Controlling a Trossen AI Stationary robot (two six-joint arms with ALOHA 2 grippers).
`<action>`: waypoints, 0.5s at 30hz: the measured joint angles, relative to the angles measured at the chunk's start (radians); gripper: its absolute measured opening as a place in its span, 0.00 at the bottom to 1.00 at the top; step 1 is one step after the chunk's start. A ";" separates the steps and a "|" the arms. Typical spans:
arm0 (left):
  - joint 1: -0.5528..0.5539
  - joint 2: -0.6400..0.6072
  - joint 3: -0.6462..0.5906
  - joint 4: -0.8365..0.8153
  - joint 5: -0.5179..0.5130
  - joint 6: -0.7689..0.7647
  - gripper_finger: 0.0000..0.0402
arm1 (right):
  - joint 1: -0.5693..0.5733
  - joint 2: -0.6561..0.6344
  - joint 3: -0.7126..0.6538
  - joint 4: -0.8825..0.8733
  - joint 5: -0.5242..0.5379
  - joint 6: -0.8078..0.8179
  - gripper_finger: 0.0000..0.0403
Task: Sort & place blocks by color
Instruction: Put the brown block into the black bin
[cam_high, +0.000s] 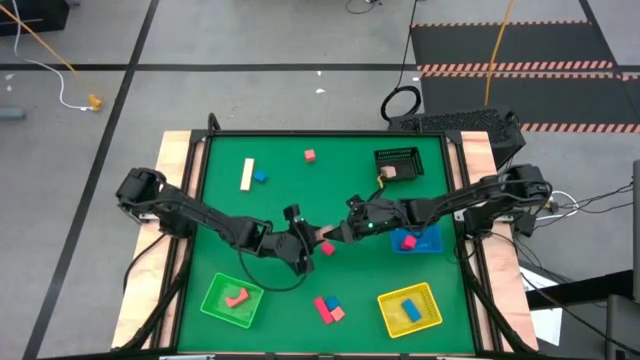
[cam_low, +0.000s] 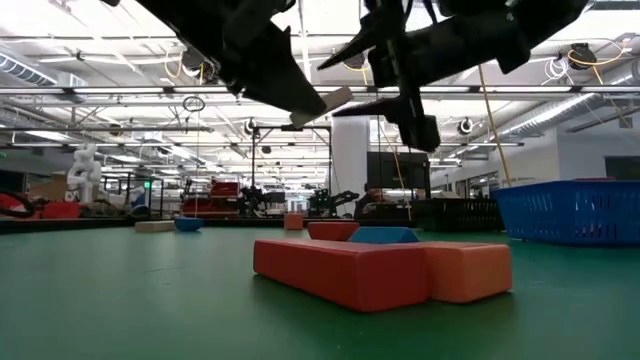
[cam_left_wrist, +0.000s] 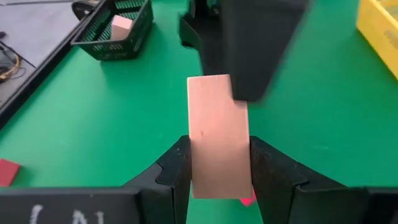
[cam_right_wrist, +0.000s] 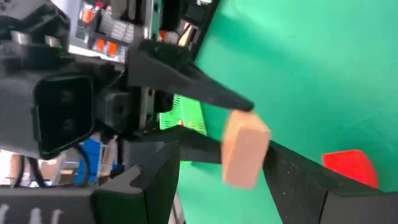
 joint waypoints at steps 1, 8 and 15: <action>0.004 0.000 0.000 0.002 0.000 0.004 0.33 | -0.001 0.002 -0.001 -0.007 0.000 0.000 0.53; 0.011 0.000 0.000 0.017 -0.003 0.044 0.33 | -0.022 -0.005 -0.001 0.006 0.004 -0.060 0.43; 0.015 0.000 0.000 0.035 -0.009 0.094 0.33 | -0.052 0.000 -0.001 0.002 0.004 -0.116 0.14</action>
